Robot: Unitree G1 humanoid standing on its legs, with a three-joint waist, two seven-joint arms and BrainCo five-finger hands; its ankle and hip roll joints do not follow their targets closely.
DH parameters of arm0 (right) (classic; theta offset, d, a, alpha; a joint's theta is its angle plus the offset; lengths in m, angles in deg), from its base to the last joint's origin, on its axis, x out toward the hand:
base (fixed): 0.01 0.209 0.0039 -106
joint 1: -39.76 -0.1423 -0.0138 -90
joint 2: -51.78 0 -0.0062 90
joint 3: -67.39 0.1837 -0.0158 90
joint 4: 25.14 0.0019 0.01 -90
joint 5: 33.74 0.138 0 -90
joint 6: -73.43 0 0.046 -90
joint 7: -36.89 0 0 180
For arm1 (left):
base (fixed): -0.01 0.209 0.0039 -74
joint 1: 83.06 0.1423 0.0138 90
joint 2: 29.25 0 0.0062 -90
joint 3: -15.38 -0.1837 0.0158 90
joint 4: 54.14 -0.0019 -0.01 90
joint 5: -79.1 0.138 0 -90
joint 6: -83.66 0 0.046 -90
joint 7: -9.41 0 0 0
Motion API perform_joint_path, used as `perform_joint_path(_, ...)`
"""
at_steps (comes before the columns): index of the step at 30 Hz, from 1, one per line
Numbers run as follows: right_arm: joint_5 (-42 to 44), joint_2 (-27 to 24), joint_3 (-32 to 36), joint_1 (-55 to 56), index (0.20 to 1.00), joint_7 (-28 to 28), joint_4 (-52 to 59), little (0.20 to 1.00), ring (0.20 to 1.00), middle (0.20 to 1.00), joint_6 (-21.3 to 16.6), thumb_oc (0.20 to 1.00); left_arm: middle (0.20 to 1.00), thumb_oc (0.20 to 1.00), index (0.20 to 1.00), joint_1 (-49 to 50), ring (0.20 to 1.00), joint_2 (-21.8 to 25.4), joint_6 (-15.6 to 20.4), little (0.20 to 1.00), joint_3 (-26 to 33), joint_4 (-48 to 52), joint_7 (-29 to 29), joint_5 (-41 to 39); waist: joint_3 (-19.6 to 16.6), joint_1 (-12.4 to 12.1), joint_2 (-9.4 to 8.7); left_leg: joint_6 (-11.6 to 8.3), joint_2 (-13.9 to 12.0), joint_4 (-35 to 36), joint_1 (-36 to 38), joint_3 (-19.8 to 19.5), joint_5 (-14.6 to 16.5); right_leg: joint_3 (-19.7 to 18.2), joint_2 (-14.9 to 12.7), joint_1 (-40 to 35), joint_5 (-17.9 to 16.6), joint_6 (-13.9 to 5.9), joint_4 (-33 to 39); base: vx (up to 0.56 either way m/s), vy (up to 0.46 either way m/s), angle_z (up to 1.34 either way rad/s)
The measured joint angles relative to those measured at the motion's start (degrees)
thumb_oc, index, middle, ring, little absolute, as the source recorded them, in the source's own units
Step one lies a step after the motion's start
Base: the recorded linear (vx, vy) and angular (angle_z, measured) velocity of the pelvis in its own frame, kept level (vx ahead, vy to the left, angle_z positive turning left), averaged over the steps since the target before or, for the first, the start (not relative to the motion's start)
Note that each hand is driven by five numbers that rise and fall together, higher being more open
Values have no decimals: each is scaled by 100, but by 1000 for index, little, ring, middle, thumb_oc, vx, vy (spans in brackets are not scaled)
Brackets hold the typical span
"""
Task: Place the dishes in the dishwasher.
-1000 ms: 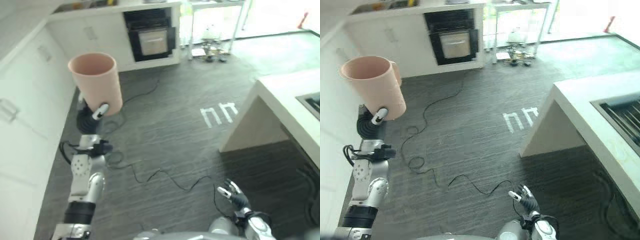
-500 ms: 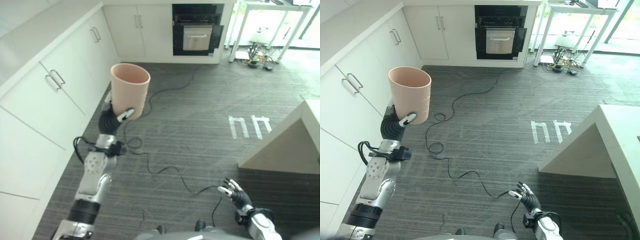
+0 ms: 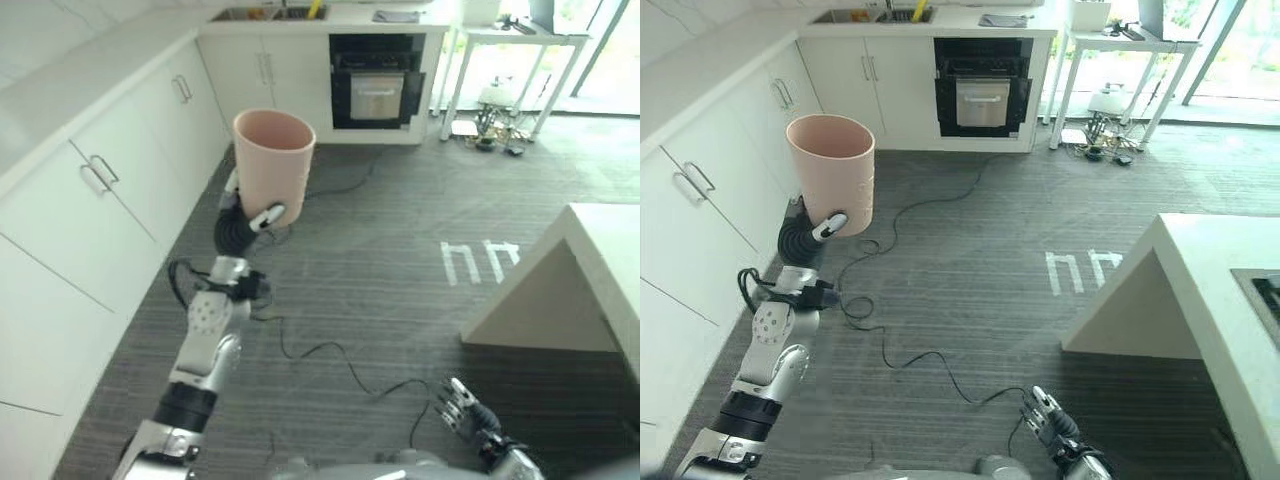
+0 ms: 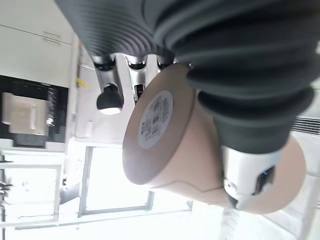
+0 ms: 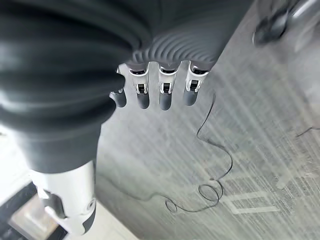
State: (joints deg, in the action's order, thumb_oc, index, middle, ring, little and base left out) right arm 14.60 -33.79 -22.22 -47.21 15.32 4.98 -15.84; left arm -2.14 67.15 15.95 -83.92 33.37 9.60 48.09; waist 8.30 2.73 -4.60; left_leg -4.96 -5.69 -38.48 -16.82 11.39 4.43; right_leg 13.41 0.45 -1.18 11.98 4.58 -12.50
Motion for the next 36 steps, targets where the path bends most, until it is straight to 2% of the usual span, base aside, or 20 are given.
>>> perform_joint_path(2, -5, -81, 11, 59, 1000, 7, -89, 1000, 1000, 1000, 5, 1000, 200, 200, 200, 61, 200, 51, -15, 200, 31, 6, -66, 5, 23, -148, 141, 208, 164, 1660, 133, 109, -138, 123, 91, -383, -64, -788, 492, 287, 145, -18)
perform_joint_path(4, 0, -353, -10, 72, 1000, 35, 167, 1000, 1000, 1000, -30, 1000, 200, 200, 200, -56, 200, -154, 80, 200, 210, -100, -51, -33, 111, 30, 661, -5, -319, 3567, 191, 128, -685, 18, 330, -544, 56, -120, 294, 404, 227, 14)
perform_joint_path(5, -1, -379, -11, 93, 1000, 72, 161, 1000, 1000, 1000, -19, 1000, 200, 200, 200, -45, 200, -146, 81, 200, 159, -88, -99, -31, 113, -17, 648, 11, -332, 3855, 188, 168, -730, -1, 331, -577, 45, -134, 372, 420, 283, 35)
perform_joint_path(8, 6, -385, -287, 95, 1000, 138, 170, 1000, 1000, 1000, -19, 1000, 200, 200, 200, 101, 200, -222, 187, 200, 169, -307, -323, -33, 458, -145, 237, 74, -541, 3269, -162, 1019, -783, 83, 299, -1101, 8, -252, 747, 654, 409, 15)
perform_joint_path(10, 6, -364, -145, -76, 1000, 128, -185, 1000, 1000, 1000, -78, 1000, 200, 200, 200, 231, 200, -300, 163, 200, 414, -100, -398, 72, 705, -420, 39, 621, 443, 2383, 416, 830, -400, -505, 117, -1619, 231, -419, 649, 740, 381, -25)
perform_joint_path(11, 5, -380, -152, -62, 1000, 126, -202, 1000, 1000, 1000, -94, 1000, 200, 200, 200, 231, 200, -336, 163, 200, 489, -91, -411, 73, 692, -442, 108, 698, 533, 2310, 572, 847, -354, -493, 150, -1651, 275, -496, 461, 481, 303, -36)
perform_joint_path(13, -3, -147, 5, 387, 1000, 125, 330, 1000, 1000, 1000, -257, 1000, 200, 200, 200, -94, 200, -245, 130, 200, 520, -92, -481, 99, 581, -323, 137, 1469, 797, 2677, 1284, 920, 96, 27, -14, -1394, 413, -904, -1219, 375, 344, 40)
perform_joint_path(14, -1, -128, 2, 445, 1000, 128, 504, 1000, 1000, 1000, -275, 1000, 200, 200, 200, -107, 200, -211, 122, 200, 508, -57, -509, 122, 559, -327, 153, 1511, 921, 2890, 1521, 905, 134, 161, -307, -1155, 349, -957, -1962, 304, 321, 74)
perform_joint_path(15, -1, 13, 52, 694, 1000, 267, 1174, 1000, 1000, 1000, -383, 1000, 200, 200, 200, -444, 200, -115, -15, 200, 373, -43, -516, 125, 526, -232, 158, 1557, 1199, 3019, 1765, 708, 248, -21, -850, -288, -651, -2081, -3995, 476, 329, 54)
perform_joint_path(16, -2, 84, -55, 532, 1000, 345, 1195, 1000, 1000, 1000, -383, 1000, 200, 200, 200, -586, 200, -77, -92, 200, 229, -37, -538, 135, 511, -164, 405, 1244, 1004, 2958, 2109, 634, 360, -102, -854, 375, -523, -1460, -4181, 360, 137, 43)
perform_joint_path(20, 6, -4, -223, 357, 1000, 370, 1248, 1000, 1000, 1000, -516, 1000, 200, 200, 200, -750, 200, 30, -87, 200, 134, -42, -339, 275, 464, 170, 769, 1231, 734, 3823, 2768, -130, 292, 216, -503, 1620, 66, -1192, -3036, 229, -32, 11)
perform_joint_path(23, 11, -346, -199, 674, 1000, 379, 1059, 1000, 1000, 1000, -495, 1000, 200, 200, 200, -727, 200, 71, -98, 200, -102, -40, -319, 312, 450, 434, 643, 524, 790, 3946, 3852, -127, 709, 470, -586, 2138, -710, -630, -661, 522, -298, 87)
perform_joint_path(25, 0, -231, 252, 679, 1000, 242, 726, 1000, 1000, 1000, -523, 1000, 200, 200, 200, -350, 200, 0, -111, 200, 190, 249, -449, 308, 345, 574, 544, 18, 643, 3868, 4009, -282, 1045, 493, -745, 2249, -1023, -918, -395, 496, -297, 79)
perform_joint_path(26, -3, -186, 452, 744, 1000, 250, 484, 1000, 1000, 1000, -532, 1000, 200, 200, 200, -224, 200, -107, -214, 200, 117, 228, -463, 293, 394, 486, 682, -86, 459, 3609, 4080, -112, 1008, 580, -505, 1938, -1344, -397, -390, 428, -335, 61)
perform_joint_path(28, -13, -215, 330, 613, 1000, 231, 378, 1000, 1000, 1000, -557, 1000, 200, 200, 200, -67, 200, -38, -295, 200, 58, 185, -463, 296, 409, 427, 661, -72, 400, 3194, 4077, -8, 995, 315, -333, 1615, -1372, 82, -415, 342, -298, -5)
perform_joint_path(31, -2, -240, 170, 344, 1000, 186, 510, 1000, 1000, 1000, -669, 1000, 200, 200, 200, -64, 200, 42, -309, 200, -208, 256, -490, 330, 448, 419, 594, 93, 551, 3034, 3528, -10, 1042, 159, -123, 786, -1157, 30, 29, 256, -238, -35)
perform_joint_path(33, -2, -243, -25, 108, 1000, 117, 662, 1000, 1000, 1000, -672, 1000, 200, 200, 200, -73, 200, 75, -311, 200, -199, 416, -467, 358, 414, 505, 574, 133, 372, 1942, 2769, -3, 856, 35, 159, 232, -774, -44, 294, 326, -342, -64)
perform_joint_path(34, -3, -301, -35, 91, 1000, 115, 616, 1000, 1000, 1000, -673, 1000, 200, 200, 200, -98, 200, 24, -295, 200, -179, 511, -446, 354, 400, 479, 646, -348, 178, 157, 2111, -313, 347, 49, 249, -278, -640, 22, 704, 540, -568, -58)
perform_joint_path(35, -5, -309, -60, 119, 1000, 113, 618, 1000, 1000, 1000, -673, 1000, 200, 200, 200, -72, 200, 2, -296, 200, -177, 512, -430, 352, 382, 483, 661, -401, 178, -309, 1942, -444, 17, -18, 287, -458, -664, 197, 714, 486, -499, -55)
perform_joint_path(36, 0, -357, -188, 152, 1000, 76, 567, 1000, 1000, 1000, -724, 1000, 200, 200, 200, -50, 200, 5, -295, 200, -139, 549, -509, 283, 353, 416, 604, -386, 191, -1588, 1189, -851, -1016, -142, 335, -470, -397, 570, 539, 618, -393, -45)
